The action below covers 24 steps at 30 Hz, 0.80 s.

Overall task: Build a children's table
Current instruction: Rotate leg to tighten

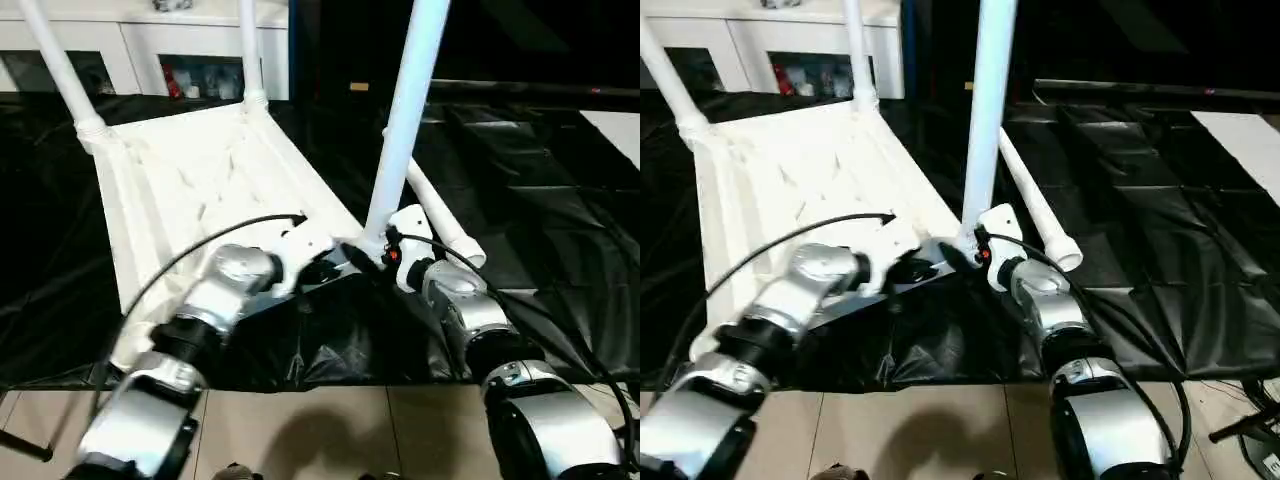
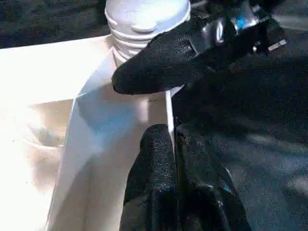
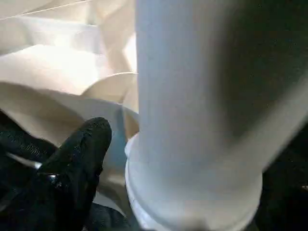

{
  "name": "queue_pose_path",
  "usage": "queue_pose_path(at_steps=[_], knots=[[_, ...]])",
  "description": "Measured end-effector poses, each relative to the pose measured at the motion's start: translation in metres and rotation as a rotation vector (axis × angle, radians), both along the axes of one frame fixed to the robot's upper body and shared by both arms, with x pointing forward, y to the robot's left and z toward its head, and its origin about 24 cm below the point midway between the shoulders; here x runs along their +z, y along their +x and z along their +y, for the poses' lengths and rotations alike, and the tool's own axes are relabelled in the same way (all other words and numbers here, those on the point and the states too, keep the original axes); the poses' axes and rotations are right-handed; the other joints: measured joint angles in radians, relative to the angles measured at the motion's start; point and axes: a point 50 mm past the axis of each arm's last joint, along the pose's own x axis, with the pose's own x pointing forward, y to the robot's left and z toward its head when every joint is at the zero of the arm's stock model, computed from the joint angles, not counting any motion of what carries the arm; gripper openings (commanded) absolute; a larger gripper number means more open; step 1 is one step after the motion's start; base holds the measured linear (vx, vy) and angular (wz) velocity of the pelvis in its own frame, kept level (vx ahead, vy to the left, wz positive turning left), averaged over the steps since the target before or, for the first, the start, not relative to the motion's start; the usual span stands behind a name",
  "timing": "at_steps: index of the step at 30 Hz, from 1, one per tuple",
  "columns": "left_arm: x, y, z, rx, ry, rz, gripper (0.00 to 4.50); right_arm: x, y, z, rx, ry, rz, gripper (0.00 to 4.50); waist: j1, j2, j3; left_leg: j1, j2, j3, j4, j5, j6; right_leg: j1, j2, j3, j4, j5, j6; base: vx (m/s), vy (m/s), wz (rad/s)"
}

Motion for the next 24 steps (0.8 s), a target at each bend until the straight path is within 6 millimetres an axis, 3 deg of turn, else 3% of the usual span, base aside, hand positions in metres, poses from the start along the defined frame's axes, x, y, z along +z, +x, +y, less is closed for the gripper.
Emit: queue_pose_path(at_steps=[11, 24], knots=[[0.004, -0.011, 0.024, -0.186, -0.003, 0.054, 0.00, 0.003, -0.022, -0.016, 0.394, -0.004, 0.026, 4.06, 0.030, 0.000, 0.000, -0.008, 0.002, 0.001, 0.005, -0.003, 0.002, -0.002, 0.000, -0.001, 0.000, -0.001, 0.001, 0.000, 0.000, 0.00], [0.004, -0.022, 0.033, -0.302, 0.001, 0.118, 0.00, 0.004, -0.037, -0.022, 0.585, 0.000, 0.083, 2.92, 0.049, 0.001, 0.000, -0.008, 0.002, 0.003, 0.007, -0.003, 0.002, 0.000, -0.001, 0.001, 0.000, -0.001, 0.002, 0.000, 0.000, 0.00]])
